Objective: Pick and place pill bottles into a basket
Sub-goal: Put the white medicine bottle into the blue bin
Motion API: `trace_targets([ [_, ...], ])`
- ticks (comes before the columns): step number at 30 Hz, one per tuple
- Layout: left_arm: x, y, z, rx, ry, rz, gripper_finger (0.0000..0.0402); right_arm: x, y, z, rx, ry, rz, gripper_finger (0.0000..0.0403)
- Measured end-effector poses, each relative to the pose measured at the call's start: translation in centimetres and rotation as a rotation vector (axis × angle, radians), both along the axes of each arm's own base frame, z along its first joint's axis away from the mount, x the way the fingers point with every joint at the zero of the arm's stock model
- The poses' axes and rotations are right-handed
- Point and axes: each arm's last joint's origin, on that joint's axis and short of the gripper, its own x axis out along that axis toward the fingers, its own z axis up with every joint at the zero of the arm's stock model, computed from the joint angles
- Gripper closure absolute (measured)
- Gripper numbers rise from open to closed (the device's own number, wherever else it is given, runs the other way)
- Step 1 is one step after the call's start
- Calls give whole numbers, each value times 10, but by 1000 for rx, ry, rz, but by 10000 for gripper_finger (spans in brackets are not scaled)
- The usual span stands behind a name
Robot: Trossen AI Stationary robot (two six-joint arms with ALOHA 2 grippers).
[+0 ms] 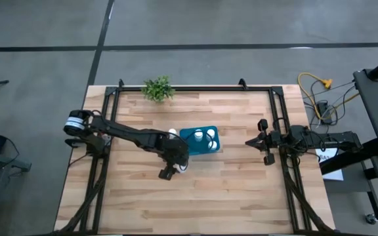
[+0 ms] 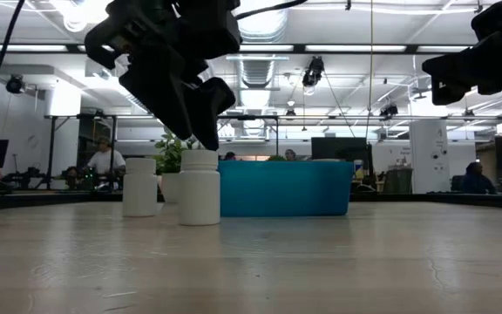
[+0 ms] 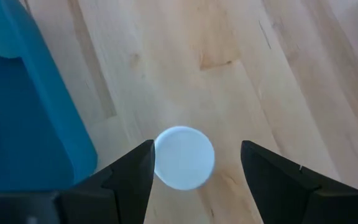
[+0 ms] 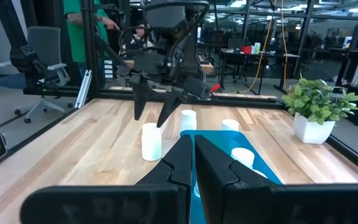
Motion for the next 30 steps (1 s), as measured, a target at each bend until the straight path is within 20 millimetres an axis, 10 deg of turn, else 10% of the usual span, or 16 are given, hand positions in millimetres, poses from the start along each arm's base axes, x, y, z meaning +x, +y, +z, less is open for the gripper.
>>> trace_targets([
  [30, 0, 2, -2, 74, 26, 12, 180, 0, 0, 0, 2, 0, 0, 394],
])
